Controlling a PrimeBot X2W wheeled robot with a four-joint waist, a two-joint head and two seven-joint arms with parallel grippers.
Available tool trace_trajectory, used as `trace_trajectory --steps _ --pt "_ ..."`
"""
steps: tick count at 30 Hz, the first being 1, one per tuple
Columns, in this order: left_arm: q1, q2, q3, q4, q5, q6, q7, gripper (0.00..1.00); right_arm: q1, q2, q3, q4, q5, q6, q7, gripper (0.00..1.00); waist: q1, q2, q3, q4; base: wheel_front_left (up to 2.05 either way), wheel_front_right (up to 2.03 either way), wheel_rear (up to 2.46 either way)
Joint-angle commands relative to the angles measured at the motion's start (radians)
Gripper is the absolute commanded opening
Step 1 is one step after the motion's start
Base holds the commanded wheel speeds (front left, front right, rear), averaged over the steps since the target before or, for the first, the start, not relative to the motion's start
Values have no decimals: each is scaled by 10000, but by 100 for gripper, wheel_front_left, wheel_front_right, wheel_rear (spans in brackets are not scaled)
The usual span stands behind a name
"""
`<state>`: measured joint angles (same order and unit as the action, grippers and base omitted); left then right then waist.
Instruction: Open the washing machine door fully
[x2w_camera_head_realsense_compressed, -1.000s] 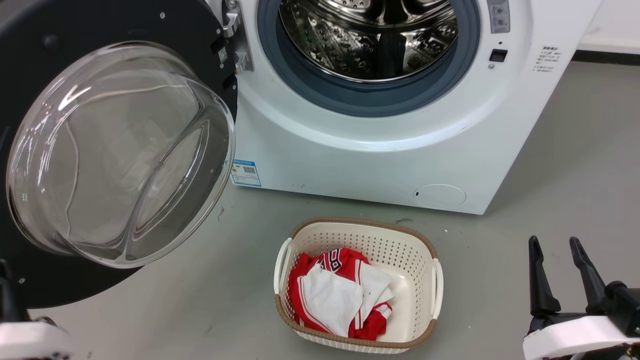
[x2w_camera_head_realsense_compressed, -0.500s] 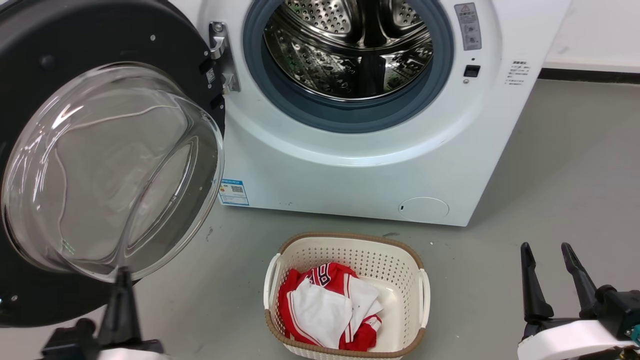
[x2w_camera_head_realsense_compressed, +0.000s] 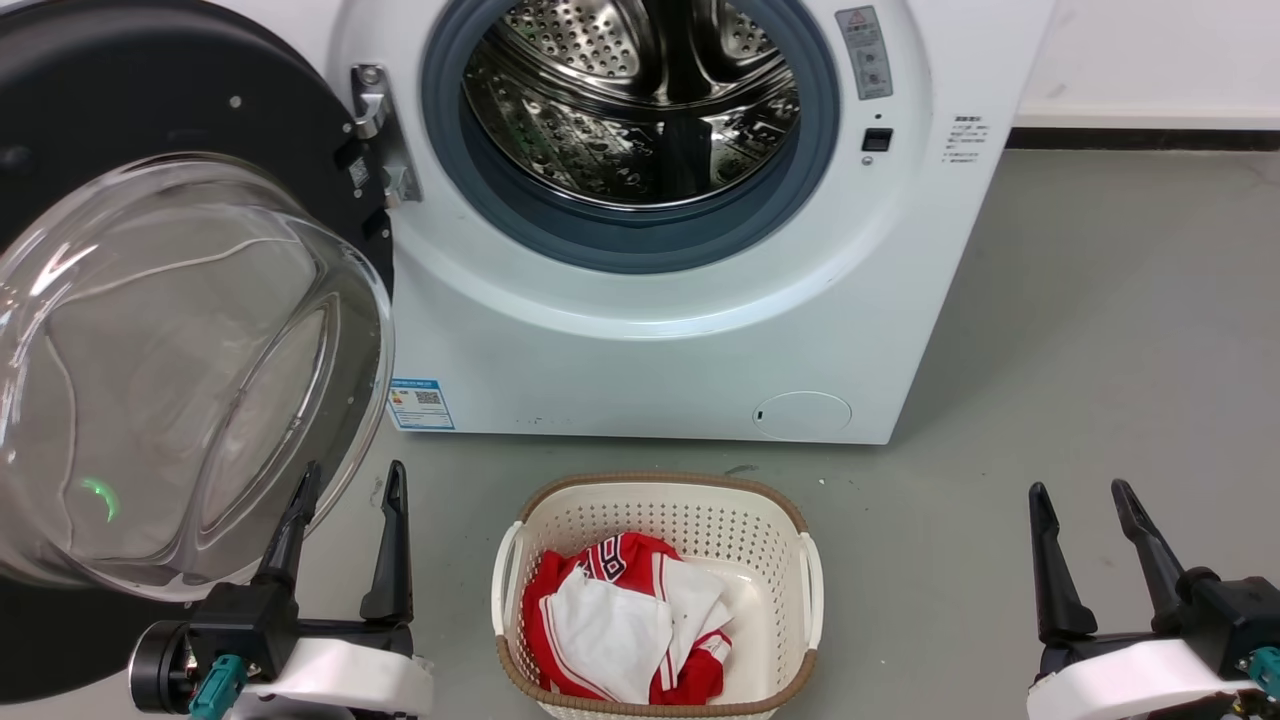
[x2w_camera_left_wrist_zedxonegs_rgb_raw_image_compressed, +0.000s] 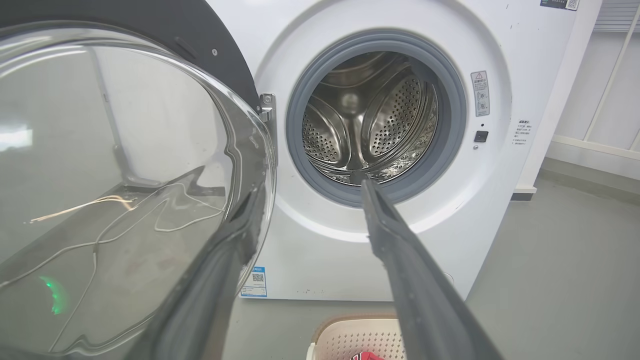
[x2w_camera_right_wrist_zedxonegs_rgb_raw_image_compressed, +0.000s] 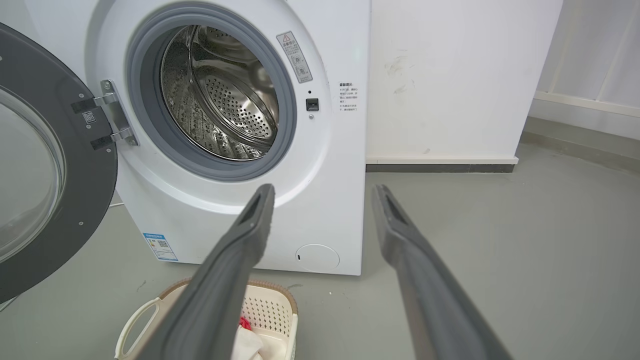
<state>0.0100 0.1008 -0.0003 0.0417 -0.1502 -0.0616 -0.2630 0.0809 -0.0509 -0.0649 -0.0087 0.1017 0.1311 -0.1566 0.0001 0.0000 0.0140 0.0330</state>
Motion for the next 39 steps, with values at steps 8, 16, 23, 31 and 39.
trace_trajectory --steps 8,16,23,31,39 --pt "1 25 233 152 211 145 -25 100 116 15 159 -220 -49 -7 51 100 -1 0 31 -183 0 0 0" --pt "11 -13 286 152 300 96 -25 100 120 15 164 -172 42 -7 46 100 -1 0 72 -199 0 0 0" --pt "-116 -30 340 224 349 20 -25 100 72 15 145 -168 61 -7 63 100 -1 0 86 -212 0 0 0" --pt "-120 -37 431 292 401 -45 -25 100 110 15 135 -168 86 -7 59 100 -1 0 78 -223 0 0 0" --pt "-155 -97 565 685 -353 -84 292 0 60 -14 198 51 807 0 125 0 0 0 78 -235 0 0 0"
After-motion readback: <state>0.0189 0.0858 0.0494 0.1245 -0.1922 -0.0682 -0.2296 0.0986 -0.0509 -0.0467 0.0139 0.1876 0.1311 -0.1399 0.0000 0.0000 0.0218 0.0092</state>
